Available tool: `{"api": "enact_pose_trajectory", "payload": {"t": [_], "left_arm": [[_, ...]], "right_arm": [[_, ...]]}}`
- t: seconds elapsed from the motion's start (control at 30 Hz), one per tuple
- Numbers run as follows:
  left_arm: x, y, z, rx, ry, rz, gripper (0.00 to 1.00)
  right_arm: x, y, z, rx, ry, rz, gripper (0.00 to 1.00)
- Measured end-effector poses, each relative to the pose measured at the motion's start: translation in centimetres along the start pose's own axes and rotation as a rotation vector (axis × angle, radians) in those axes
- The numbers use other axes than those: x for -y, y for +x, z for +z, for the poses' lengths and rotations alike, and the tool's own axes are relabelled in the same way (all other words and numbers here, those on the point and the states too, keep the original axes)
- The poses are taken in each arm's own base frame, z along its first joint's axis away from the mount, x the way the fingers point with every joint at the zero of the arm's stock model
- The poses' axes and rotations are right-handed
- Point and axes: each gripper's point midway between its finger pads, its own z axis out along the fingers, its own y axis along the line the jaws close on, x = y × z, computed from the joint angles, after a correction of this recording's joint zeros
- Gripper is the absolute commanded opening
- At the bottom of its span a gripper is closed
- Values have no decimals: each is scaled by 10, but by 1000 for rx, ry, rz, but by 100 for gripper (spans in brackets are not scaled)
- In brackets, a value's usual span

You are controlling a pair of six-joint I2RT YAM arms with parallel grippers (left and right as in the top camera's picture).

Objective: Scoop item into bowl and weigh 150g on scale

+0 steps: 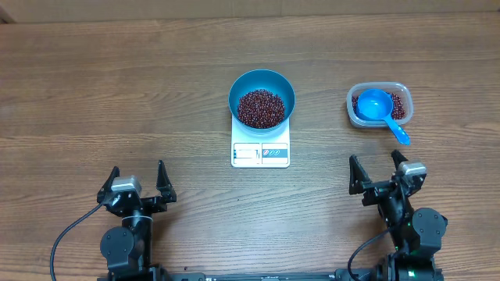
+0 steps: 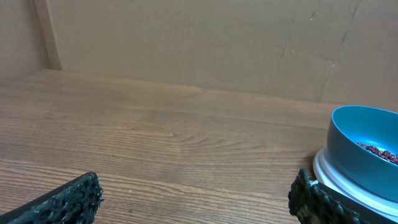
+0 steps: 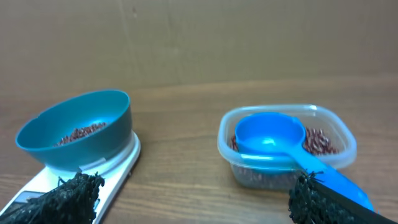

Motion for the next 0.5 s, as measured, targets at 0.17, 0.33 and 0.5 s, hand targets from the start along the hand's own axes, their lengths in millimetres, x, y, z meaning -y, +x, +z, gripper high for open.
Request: {"api": "enact_pose_trajectory", "payload": {"t": [0.17,0.33,0.5], "left_arm": [[0,0,0,0,0,0,100],[0,0,0,0,0,0,99],[0,0,0,0,0,0,99]], "right_arm": [[4,1,-6,5,34,0,100],[5,-18,-13,92,55,-22,100],[6,-24,-15,116,64,-28,100]]}}
